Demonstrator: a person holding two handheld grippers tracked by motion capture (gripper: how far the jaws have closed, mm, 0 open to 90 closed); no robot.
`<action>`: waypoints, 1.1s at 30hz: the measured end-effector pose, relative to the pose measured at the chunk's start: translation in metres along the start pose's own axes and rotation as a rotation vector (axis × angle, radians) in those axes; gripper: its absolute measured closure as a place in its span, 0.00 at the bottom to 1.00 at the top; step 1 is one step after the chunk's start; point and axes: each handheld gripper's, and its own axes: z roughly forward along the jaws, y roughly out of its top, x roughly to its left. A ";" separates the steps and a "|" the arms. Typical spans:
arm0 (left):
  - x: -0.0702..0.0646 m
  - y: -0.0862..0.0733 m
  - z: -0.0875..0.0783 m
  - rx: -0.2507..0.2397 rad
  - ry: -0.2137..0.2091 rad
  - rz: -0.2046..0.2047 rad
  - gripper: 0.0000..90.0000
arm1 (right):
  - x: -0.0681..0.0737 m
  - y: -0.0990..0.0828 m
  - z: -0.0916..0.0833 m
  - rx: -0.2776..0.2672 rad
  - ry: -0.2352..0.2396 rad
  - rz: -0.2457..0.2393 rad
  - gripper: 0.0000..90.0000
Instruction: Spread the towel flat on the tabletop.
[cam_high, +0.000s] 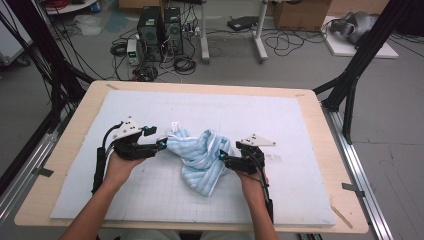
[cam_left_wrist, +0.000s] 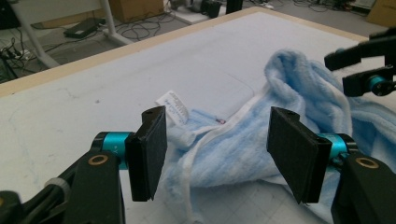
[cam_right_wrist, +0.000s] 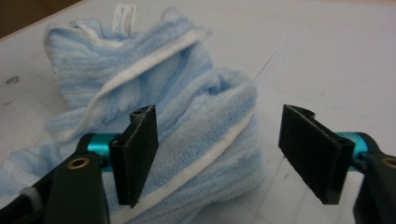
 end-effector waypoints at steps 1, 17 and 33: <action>0.001 -0.001 -0.001 -0.003 0.001 -0.005 0.43 | 0.000 -0.001 0.003 0.026 0.017 0.001 0.46; 0.010 -0.006 -0.010 -0.027 0.034 -0.031 0.42 | -0.020 -0.029 -0.063 -0.062 -0.084 -0.075 0.91; 0.016 -0.017 -0.018 -0.063 0.053 -0.089 0.36 | -0.041 -0.040 -0.095 -0.122 -0.160 -0.011 0.57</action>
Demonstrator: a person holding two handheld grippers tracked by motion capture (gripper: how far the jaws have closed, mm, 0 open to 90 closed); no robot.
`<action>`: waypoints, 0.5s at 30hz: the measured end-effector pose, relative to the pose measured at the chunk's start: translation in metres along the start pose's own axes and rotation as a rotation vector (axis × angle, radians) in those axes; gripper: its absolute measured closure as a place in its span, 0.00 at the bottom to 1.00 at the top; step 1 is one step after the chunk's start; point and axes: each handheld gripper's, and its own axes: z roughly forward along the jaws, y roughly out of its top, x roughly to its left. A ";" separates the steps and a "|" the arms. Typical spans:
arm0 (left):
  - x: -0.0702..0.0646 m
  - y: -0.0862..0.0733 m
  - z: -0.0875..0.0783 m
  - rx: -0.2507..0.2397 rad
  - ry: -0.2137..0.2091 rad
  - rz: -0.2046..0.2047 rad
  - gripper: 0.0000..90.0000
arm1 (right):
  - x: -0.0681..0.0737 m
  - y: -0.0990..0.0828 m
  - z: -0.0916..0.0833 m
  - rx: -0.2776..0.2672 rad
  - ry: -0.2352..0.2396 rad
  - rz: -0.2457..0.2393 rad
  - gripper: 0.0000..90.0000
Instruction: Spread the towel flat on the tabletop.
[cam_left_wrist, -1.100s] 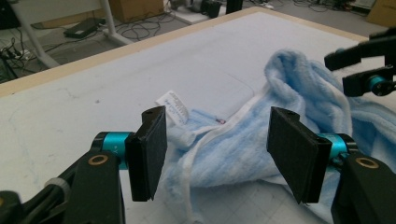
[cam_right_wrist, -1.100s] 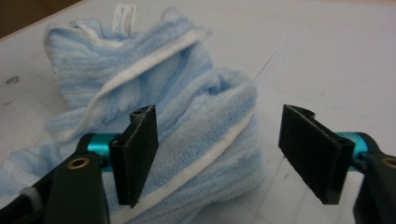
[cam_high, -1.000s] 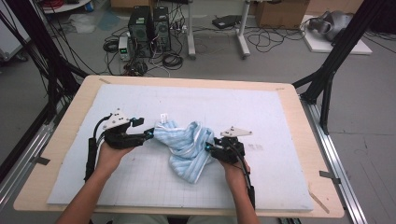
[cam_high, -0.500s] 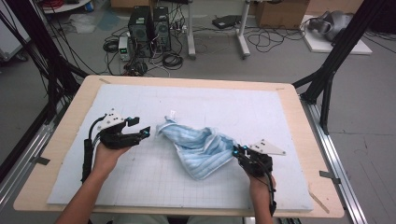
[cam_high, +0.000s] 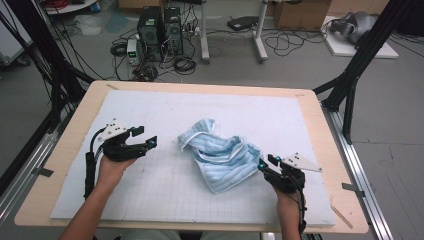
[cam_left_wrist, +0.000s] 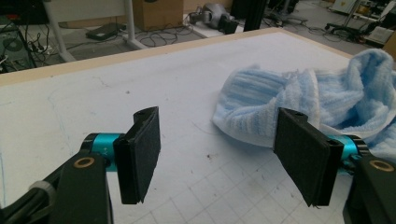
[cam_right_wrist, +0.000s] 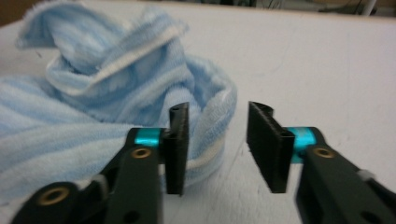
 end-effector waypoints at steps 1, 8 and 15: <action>0.000 -0.001 0.000 0.002 0.000 -0.001 0.36 | 0.000 0.002 -0.001 -0.016 -0.004 0.004 0.52; 0.000 -0.003 -0.002 0.016 -0.003 0.007 0.36 | 0.002 0.011 0.001 -0.067 -0.003 0.006 0.39; 0.003 -0.004 -0.002 0.031 0.000 0.014 0.36 | 0.012 0.038 0.019 -0.069 0.058 -0.040 0.47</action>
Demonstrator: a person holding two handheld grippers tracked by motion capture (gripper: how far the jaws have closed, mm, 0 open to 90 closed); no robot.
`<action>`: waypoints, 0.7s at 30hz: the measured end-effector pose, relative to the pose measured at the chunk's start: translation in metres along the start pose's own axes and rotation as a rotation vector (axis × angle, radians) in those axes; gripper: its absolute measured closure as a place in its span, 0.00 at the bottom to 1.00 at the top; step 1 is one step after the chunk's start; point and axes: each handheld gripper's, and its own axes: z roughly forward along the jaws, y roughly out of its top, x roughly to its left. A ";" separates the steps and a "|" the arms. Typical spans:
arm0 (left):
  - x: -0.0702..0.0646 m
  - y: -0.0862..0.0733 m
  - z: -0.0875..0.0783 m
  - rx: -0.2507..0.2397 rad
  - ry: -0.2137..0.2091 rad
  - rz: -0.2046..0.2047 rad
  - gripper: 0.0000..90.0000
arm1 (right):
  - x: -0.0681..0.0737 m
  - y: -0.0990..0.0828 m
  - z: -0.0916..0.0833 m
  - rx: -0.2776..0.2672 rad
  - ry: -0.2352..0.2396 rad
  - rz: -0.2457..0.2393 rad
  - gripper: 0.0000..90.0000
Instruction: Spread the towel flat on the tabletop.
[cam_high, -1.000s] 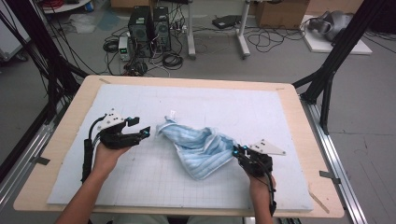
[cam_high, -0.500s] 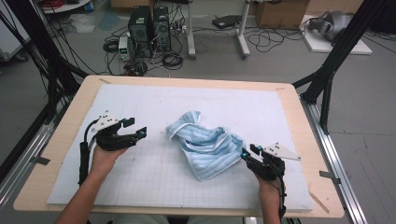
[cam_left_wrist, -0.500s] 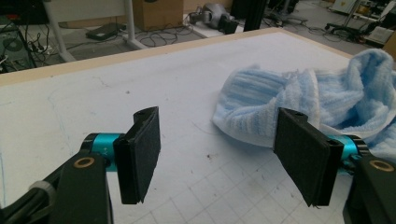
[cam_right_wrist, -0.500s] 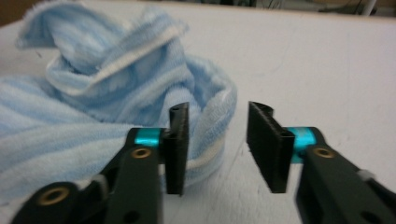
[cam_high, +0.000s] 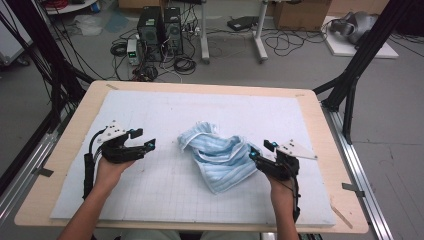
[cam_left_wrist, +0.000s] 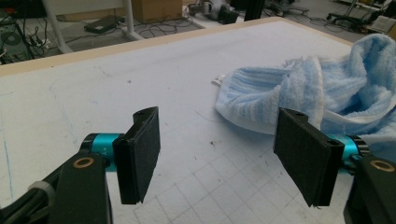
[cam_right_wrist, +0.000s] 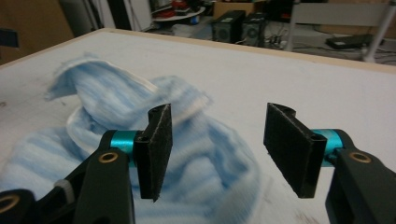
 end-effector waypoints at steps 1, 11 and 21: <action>0.000 0.000 0.000 0.002 0.000 0.003 0.36 | 0.003 0.005 0.005 0.007 0.007 -0.015 0.47; 0.002 -0.001 -0.001 0.023 -0.005 0.003 0.37 | 0.041 0.041 0.086 0.212 0.250 -0.197 0.43; 0.006 -0.008 -0.003 0.016 -0.005 -0.025 0.38 | 0.055 0.045 0.142 0.405 0.271 -0.269 0.53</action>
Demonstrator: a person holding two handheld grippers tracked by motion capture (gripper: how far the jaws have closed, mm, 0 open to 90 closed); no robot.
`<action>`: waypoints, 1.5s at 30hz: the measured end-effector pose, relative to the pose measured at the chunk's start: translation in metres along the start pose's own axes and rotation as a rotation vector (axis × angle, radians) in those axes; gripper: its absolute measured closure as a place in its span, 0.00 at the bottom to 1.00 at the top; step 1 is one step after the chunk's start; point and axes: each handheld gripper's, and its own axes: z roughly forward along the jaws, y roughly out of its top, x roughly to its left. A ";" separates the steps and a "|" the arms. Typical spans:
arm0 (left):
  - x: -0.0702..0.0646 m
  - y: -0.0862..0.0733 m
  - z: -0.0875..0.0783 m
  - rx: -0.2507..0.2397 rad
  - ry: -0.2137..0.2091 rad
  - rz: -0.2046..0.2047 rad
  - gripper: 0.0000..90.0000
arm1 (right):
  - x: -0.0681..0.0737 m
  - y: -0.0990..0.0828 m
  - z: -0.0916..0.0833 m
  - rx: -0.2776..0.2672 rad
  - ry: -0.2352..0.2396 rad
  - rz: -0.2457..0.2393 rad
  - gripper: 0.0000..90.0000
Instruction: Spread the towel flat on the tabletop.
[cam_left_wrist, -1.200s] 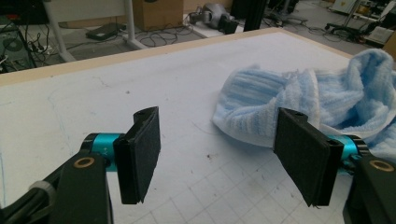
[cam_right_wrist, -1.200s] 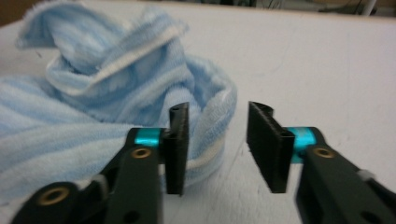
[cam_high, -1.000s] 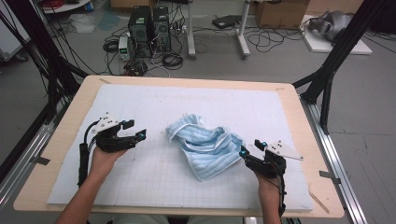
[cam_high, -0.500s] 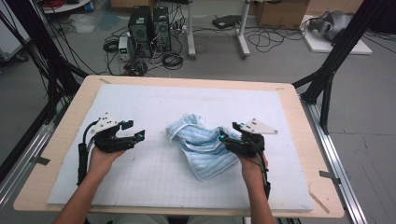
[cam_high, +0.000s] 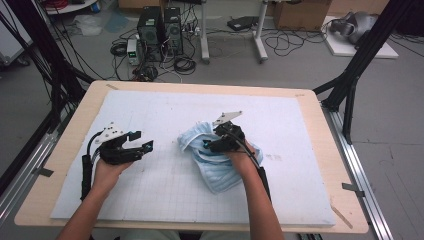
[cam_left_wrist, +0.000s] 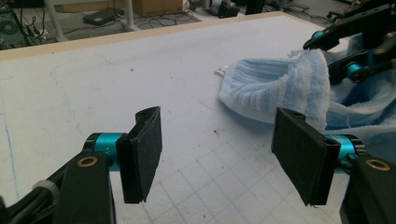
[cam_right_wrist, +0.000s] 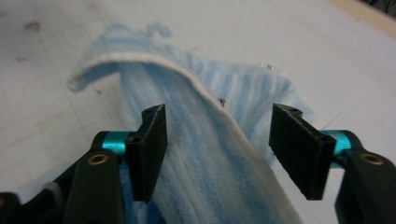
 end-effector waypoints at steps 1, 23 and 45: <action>0.000 -0.001 0.000 -0.001 0.002 -0.002 0.38 | 0.000 0.000 0.000 0.000 0.000 0.000 0.53; -0.008 -0.006 0.007 -0.010 -0.030 -0.015 0.40 | -0.089 -0.105 -0.098 -0.065 -0.590 0.610 0.75; -0.025 -0.006 0.022 -0.013 -0.080 -0.035 0.38 | -0.064 -0.103 -0.069 -0.029 -0.232 0.424 0.37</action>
